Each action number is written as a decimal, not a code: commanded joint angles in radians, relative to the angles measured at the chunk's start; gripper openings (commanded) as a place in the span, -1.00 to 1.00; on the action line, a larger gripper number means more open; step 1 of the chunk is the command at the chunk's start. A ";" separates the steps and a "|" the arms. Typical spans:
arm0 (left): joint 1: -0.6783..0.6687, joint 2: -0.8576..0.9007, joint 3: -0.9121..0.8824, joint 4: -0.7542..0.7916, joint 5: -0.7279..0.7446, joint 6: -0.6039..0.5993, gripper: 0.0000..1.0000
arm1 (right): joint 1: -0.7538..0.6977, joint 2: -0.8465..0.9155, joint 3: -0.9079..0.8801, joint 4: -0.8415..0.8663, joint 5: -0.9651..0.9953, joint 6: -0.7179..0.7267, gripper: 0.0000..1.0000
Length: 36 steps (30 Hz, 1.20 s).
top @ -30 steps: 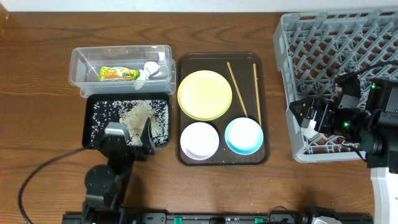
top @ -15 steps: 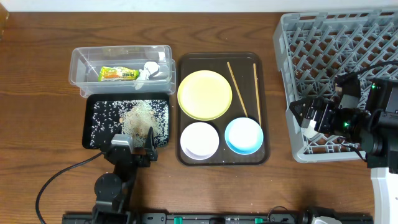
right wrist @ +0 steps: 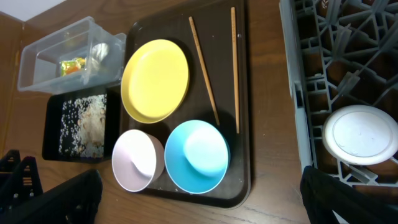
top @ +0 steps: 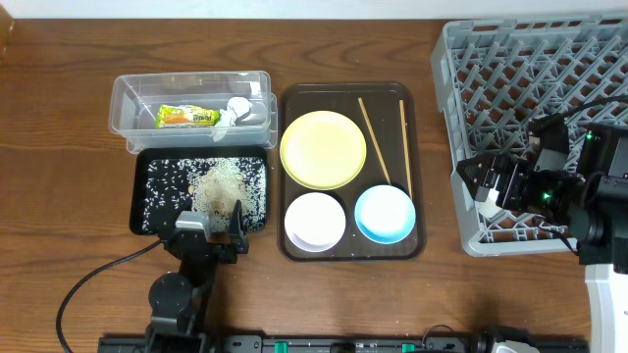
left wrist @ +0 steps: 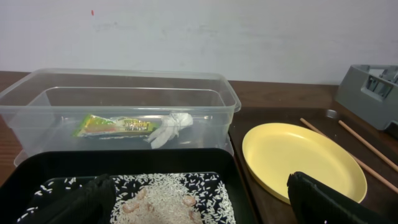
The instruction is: Sort waste into correct bins and load items into the dishwasher rack
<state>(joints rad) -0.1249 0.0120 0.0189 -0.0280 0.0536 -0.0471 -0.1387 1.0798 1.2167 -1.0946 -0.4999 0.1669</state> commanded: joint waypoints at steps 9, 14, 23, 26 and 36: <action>0.006 -0.007 -0.015 -0.036 0.009 0.017 0.81 | 0.013 0.000 0.009 0.069 -0.006 0.055 0.98; 0.006 -0.007 -0.015 -0.036 0.009 0.017 0.81 | 0.098 0.007 -0.010 0.062 -0.039 0.082 0.71; 0.006 -0.007 -0.015 -0.036 0.009 0.017 0.81 | 0.475 0.032 -0.297 0.072 0.335 0.309 0.15; 0.006 -0.007 -0.015 -0.036 0.009 0.017 0.81 | 0.508 0.043 -0.382 0.141 0.361 0.346 0.00; 0.006 -0.007 -0.015 -0.036 0.009 0.017 0.82 | 0.512 0.202 -0.505 0.434 0.477 0.454 -0.20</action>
<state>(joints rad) -0.1249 0.0120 0.0193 -0.0284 0.0536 -0.0471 0.3614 1.2293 0.7261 -0.6914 -0.1005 0.5495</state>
